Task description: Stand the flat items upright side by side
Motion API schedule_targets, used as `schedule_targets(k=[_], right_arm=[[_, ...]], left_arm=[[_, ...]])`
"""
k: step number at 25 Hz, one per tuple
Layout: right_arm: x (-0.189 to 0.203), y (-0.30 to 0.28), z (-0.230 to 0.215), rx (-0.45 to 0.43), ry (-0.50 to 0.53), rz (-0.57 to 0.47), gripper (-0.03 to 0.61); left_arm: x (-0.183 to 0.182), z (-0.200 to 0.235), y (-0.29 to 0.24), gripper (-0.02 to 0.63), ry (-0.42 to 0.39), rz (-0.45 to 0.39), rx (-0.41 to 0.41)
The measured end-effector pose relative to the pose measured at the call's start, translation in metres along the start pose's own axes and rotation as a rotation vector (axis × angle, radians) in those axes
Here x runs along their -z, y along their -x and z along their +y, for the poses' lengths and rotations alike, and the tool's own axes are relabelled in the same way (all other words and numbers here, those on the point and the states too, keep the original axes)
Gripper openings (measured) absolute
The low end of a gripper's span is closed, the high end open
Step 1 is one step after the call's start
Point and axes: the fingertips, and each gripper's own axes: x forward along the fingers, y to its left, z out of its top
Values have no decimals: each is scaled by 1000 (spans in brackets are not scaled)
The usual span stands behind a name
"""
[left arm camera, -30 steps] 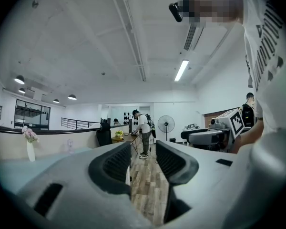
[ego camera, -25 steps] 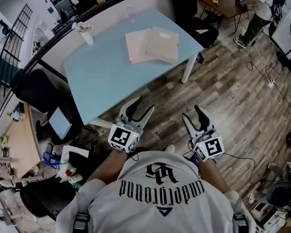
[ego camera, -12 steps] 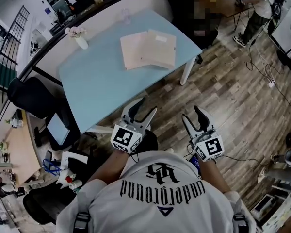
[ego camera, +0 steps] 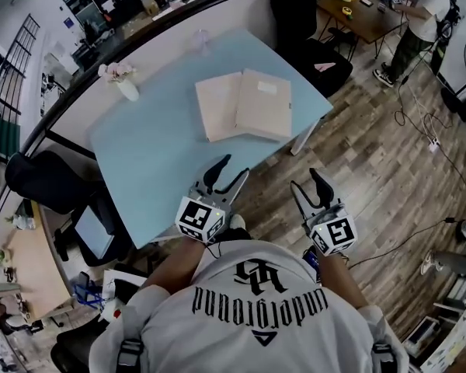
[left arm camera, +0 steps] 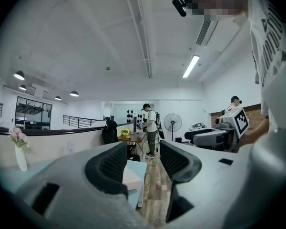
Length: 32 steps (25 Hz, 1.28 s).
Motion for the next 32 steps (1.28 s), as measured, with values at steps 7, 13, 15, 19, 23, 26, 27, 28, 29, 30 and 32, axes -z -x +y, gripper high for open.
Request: schedule_targets(k=[7, 13, 15, 19, 23, 26, 27, 28, 29, 30, 32], right_arm=[[0, -86, -8, 43, -14, 9, 233], [18, -128, -25, 62, -44, 68, 236], [25, -138, -40, 70, -64, 87, 238], [42, -157, -71, 76, -102, 121, 244], [59, -180, -111, 54, -141, 160, 255], [79, -202, -144, 31, -180, 204, 261], [88, -210, -155, 24, -199, 225, 262], [99, -219, -165, 16, -221, 248, 265], [110, -228, -175, 8, -244, 275, 271], [121, -236, -184, 1, -267, 304, 278], [143, -251, -204, -9, -305, 364, 279]], left_arm=[[-5, 90, -20, 231, 35, 12, 28], [16, 133, -49, 238, 96, 69, 35], [23, 140, -65, 240, 110, 89, 39], [39, 150, -96, 247, 132, 140, 42], [58, 163, -133, 249, 140, 203, 25], [82, 176, -167, 270, 163, 267, 17], [92, 182, -177, 272, 171, 291, 9], [101, 188, -188, 274, 179, 314, 0], [110, 194, -198, 278, 191, 338, -9], [119, 199, -208, 287, 206, 364, -16], [135, 207, -231, 314, 236, 420, -23]])
